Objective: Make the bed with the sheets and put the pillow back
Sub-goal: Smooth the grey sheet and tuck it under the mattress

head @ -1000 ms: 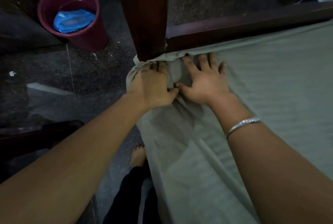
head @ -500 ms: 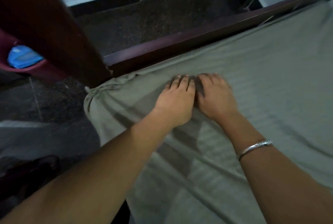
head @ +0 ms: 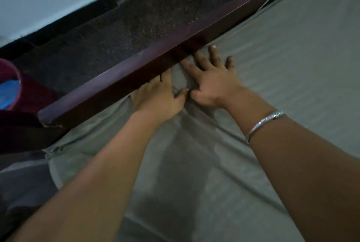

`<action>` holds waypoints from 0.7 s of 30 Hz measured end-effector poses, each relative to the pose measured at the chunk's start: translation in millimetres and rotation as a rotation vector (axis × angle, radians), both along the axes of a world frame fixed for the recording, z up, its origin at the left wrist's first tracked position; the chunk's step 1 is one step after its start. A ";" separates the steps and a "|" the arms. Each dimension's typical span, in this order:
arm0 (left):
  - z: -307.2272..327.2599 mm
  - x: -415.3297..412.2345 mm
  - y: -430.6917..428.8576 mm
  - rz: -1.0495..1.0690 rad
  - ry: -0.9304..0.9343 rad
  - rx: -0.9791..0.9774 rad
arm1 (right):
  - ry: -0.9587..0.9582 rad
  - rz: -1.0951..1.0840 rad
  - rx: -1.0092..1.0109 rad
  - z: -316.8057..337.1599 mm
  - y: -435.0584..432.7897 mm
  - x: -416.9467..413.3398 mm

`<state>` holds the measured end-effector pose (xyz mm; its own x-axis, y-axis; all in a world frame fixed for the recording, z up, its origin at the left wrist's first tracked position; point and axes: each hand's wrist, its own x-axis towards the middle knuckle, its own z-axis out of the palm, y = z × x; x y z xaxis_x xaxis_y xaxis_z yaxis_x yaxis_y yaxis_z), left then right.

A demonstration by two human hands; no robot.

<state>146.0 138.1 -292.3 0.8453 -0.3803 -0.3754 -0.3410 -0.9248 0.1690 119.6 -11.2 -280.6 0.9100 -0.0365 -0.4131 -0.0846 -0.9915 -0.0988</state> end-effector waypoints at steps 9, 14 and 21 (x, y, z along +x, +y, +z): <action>46.1 -46.6 -44.6 -0.336 0.149 0.101 | -0.392 -0.025 0.032 4.1 -25.0 -20.9; 35.6 -12.4 -126.5 -0.382 0.055 -0.165 | -0.315 -0.346 -0.085 -1.6 -100.0 -36.2; 14.5 36.0 -204.6 -0.359 0.071 -0.063 | -0.044 -0.371 -0.041 -9.9 -172.3 -6.0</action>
<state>182.1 -66.5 -277.8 0.6265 -0.6721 -0.3947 -0.6275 -0.7353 0.2561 113.6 -183.5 -290.5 0.8489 -0.3824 -0.3649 -0.4350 -0.8976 -0.0711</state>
